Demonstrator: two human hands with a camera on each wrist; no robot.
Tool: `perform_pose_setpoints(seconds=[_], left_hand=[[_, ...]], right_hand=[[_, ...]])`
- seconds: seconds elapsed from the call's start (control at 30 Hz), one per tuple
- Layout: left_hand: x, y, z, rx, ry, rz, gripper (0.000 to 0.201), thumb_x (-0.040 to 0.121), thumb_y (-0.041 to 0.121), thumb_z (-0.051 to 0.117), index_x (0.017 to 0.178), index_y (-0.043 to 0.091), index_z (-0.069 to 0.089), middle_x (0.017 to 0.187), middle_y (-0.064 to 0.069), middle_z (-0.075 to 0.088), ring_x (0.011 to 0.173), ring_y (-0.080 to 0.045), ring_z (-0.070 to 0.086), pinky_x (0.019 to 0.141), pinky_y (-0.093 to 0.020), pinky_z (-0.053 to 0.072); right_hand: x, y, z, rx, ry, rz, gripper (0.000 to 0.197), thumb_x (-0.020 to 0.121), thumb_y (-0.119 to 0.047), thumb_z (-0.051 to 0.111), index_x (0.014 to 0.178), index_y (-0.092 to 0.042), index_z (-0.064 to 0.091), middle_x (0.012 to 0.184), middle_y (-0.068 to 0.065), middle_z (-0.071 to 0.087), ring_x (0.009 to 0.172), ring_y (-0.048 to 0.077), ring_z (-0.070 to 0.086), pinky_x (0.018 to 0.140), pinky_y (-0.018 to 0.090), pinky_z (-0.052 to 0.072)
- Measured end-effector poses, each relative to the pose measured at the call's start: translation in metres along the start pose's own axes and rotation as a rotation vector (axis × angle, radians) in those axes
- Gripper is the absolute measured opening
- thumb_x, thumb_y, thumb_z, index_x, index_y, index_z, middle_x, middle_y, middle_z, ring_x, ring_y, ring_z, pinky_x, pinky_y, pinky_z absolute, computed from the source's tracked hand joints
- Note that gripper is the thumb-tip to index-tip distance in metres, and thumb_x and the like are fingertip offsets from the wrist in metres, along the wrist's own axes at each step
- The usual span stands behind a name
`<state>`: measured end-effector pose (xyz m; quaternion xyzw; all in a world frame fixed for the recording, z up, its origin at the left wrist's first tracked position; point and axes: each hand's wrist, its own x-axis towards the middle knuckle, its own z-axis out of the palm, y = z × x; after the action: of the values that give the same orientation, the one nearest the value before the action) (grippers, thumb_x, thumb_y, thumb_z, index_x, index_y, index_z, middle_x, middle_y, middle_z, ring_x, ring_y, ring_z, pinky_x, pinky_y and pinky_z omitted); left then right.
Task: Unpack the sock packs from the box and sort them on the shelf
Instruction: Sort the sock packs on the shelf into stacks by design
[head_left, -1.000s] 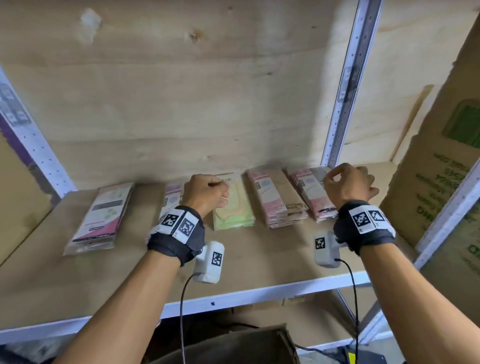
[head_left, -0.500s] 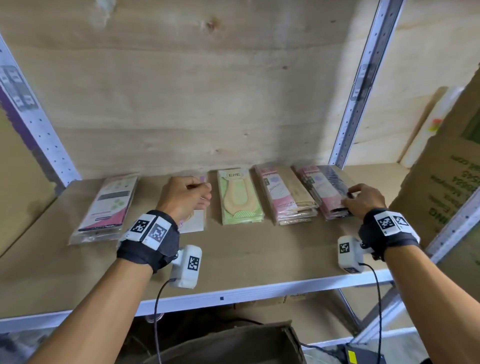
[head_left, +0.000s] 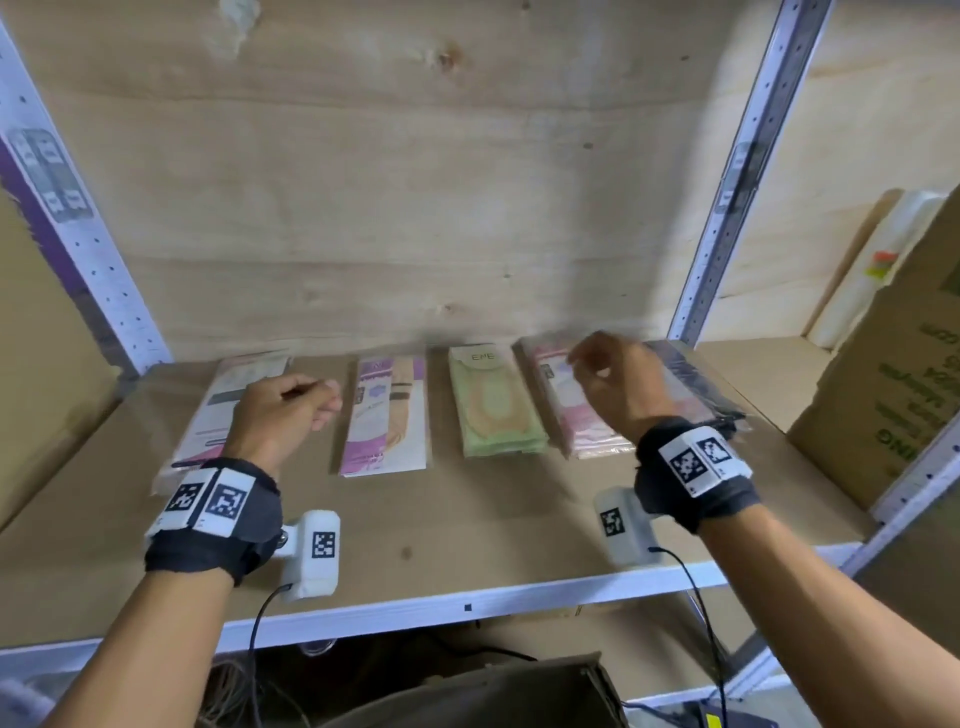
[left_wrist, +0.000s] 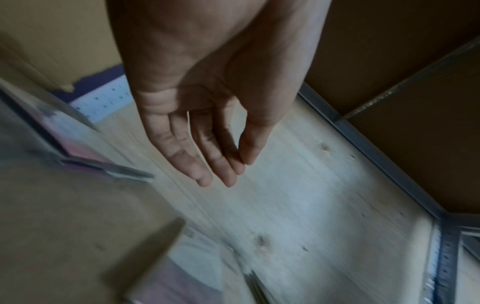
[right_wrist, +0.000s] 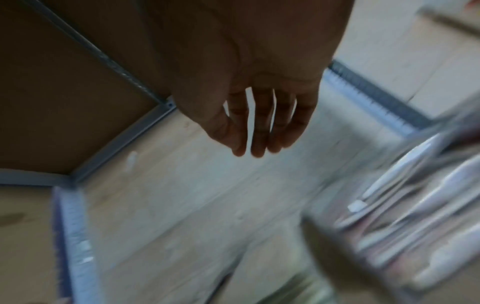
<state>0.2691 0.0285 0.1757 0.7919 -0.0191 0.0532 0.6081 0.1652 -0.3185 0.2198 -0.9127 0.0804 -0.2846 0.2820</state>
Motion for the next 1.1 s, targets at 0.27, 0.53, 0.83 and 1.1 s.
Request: perform_pose_setpoints(seconds=[0.27, 0.53, 0.83, 1.1], left_hand=[[0.027, -0.028, -0.08, 0.056, 0.233, -0.191, 0.016, 0.072, 0.041, 0.076, 0.074, 0.026, 0.073, 0.088, 0.003, 0.076, 0.088, -0.021, 0.07, 0.087, -0.037, 0.055], [0.05, -0.07, -0.117, 0.173, 0.148, -0.305, 0.027, 0.061, 0.049, 0.073, 0.077, 0.028, 0.073, 0.094, 0.005, 0.074, 0.095, -0.023, 0.069, 0.093, -0.04, 0.054], [0.033, -0.064, -0.118, 0.087, 0.022, -0.357, 0.018, 0.098, 0.015, 0.059, 0.081, 0.018, 0.063, 0.08, 0.0, 0.07, 0.072, -0.011, 0.064, 0.056, -0.016, 0.053], [-0.003, -0.026, -0.115, -0.004, -0.159, -0.165, 0.041, 0.089, -0.018, 0.056, 0.11, 0.015, 0.067, 0.103, -0.017, 0.072, 0.084, -0.02, 0.071, 0.061, -0.02, 0.059]], right_hand=[[-0.007, -0.124, 0.117, 0.346, -0.526, -0.044, 0.014, 0.093, -0.007, 0.053, 0.097, -0.007, 0.067, 0.08, 0.005, 0.071, 0.07, 0.023, 0.07, 0.058, 0.022, 0.051], [-0.006, -0.197, 0.223, 0.519, -0.771, 0.148, 0.021, 0.092, 0.0, 0.056, 0.112, -0.002, 0.064, 0.093, 0.013, 0.066, 0.077, 0.024, 0.066, 0.075, 0.039, 0.063], [-0.014, -0.197, 0.243, 0.525, -0.727, 0.228, 0.017, 0.081, -0.007, 0.074, 0.093, -0.015, 0.065, 0.11, 0.023, 0.069, 0.085, 0.03, 0.064, 0.09, 0.052, 0.056], [-0.012, -0.176, 0.177, 0.834, -0.678, 0.265, 0.031, 0.087, 0.003, 0.068, 0.118, 0.003, 0.066, 0.106, 0.021, 0.069, 0.089, 0.027, 0.062, 0.082, 0.033, 0.054]])
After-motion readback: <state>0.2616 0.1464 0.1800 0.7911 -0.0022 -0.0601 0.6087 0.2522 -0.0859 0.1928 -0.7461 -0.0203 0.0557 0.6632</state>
